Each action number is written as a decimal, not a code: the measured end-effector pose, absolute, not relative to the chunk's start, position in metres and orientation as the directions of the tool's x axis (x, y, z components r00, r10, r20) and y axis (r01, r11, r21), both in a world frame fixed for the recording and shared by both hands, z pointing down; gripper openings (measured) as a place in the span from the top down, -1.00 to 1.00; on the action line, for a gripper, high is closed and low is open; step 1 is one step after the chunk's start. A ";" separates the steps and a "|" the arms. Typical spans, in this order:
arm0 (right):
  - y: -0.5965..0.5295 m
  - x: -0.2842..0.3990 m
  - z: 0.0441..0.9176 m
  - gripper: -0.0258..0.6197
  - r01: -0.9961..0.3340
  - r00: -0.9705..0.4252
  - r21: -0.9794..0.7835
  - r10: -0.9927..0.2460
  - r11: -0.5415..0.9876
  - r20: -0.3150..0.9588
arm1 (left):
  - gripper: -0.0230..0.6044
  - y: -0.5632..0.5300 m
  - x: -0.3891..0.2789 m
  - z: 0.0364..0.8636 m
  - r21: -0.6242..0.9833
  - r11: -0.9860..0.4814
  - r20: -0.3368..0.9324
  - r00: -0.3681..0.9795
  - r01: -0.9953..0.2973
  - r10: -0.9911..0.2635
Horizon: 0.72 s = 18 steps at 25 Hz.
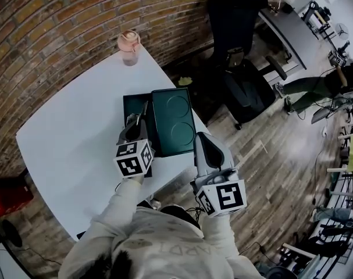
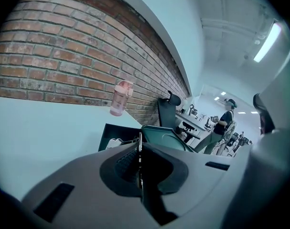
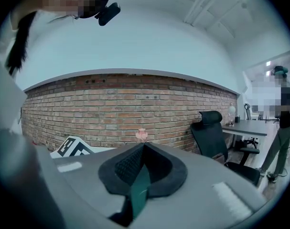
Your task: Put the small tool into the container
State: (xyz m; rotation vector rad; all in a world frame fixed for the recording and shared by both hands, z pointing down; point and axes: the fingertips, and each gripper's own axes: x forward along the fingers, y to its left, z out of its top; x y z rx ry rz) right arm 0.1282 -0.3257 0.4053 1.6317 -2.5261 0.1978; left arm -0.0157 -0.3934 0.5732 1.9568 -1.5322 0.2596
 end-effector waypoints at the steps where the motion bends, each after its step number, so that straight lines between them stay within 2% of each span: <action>1: -0.326 0.127 0.406 0.89 -0.912 -0.408 -0.039 -0.895 0.407 0.180 | 0.93 -0.394 -0.016 0.576 0.361 -0.120 0.519 0.306 -0.925 -0.798; 18: -0.330 0.124 0.418 0.89 -0.918 -0.393 -0.026 -0.894 0.397 0.217 | 0.93 -0.400 -0.004 0.603 0.411 -0.116 0.565 0.352 -0.904 -0.746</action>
